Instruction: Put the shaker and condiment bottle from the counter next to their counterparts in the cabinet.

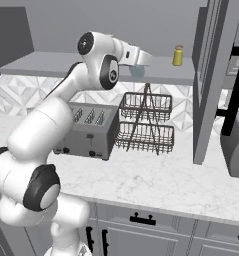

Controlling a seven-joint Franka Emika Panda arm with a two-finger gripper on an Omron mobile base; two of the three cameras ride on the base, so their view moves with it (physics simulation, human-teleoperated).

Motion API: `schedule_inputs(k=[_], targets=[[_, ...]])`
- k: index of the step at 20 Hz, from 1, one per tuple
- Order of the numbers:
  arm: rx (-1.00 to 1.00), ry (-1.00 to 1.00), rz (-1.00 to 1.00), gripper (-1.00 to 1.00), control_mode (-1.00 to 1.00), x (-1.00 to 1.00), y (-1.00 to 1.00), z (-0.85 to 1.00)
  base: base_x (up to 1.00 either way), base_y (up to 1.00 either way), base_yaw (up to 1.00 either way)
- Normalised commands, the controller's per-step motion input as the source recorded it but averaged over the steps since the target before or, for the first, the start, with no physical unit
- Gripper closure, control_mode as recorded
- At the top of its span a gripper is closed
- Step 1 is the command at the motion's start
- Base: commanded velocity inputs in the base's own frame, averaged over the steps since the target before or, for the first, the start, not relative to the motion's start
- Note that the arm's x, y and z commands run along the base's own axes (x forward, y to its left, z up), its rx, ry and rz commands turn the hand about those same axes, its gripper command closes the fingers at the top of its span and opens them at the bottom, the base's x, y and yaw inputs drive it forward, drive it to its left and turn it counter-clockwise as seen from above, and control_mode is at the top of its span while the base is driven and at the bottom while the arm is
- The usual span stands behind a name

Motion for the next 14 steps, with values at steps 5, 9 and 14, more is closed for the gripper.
schedule_inputs(k=[5,9,14], targets=[[0.00,0.01,0.00,1.00,-1.00,0.36,-0.04,0.00,0.00,0.00,0.00],[0.00,0.00,0.00,1.00,-1.00,0.33,-0.13,0.00,0.00,0.00,0.00],[0.00,0.00,0.00,1.00,-1.00,0.46,-0.24,0.00,0.00,0.00,0.00]])
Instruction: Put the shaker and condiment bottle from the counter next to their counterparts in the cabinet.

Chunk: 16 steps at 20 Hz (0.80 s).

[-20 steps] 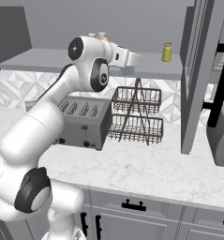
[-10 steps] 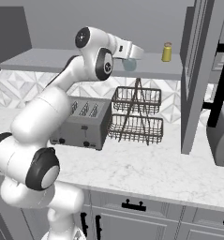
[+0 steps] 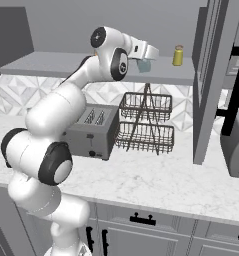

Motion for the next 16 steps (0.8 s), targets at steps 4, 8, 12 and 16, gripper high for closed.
schedule_inputs(k=[4,8,12,16], targets=[[0.00,0.00,0.00,1.00,-1.00,0.52,-0.24,0.00,0.00,0.00,0.00],[0.00,0.00,0.00,1.00,-1.00,0.52,-0.21,0.00,0.00,0.00,0.00],[0.00,0.01,0.00,1.00,-1.00,0.49,-0.24,0.00,0.00,0.00,0.00],[0.00,0.02,-0.01,1.00,-1.00,0.39,-0.28,0.00,0.00,0.00,0.00]])
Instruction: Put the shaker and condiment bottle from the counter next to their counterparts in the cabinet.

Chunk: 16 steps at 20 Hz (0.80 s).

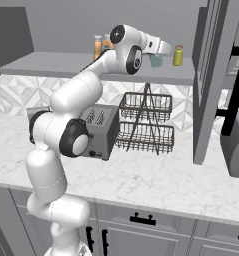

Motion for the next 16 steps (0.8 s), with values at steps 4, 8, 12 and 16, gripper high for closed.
schedule_inputs(k=[4,8,12,16], targets=[[0.00,0.02,-0.02,1.00,-1.00,0.22,-0.45,0.00,0.00,0.00,0.00],[0.00,0.03,-0.01,1.00,-1.00,0.07,-0.20,0.00,0.00,0.00,0.00],[0.00,0.03,0.00,1.00,-1.00,0.00,0.00,-0.05,0.00,0.00,0.00],[0.00,0.03,0.00,1.00,-1.00,-0.01,0.00,-0.12,0.00,0.00,0.00]])
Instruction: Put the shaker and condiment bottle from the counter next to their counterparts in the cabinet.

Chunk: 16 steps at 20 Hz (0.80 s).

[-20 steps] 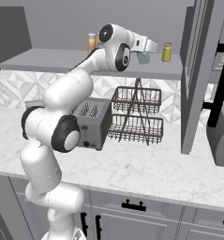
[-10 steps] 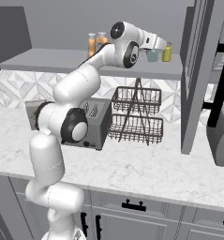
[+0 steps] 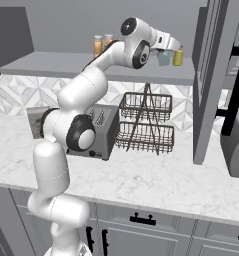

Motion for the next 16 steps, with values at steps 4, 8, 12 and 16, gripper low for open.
schedule_inputs(k=[4,8,12,16], targets=[[0.00,0.02,0.00,1.00,-1.00,-0.01,0.00,-0.19,0.00,0.00,0.00],[0.00,0.01,0.00,1.00,-1.00,-0.02,0.04,-0.15,0.00,0.00,0.00],[0.00,0.00,0.00,1.00,-1.00,-0.01,0.12,-0.15,0.00,0.00,0.00],[0.00,0.00,0.00,1.00,-1.00,-0.04,0.20,-0.14,0.00,0.00,0.00]])
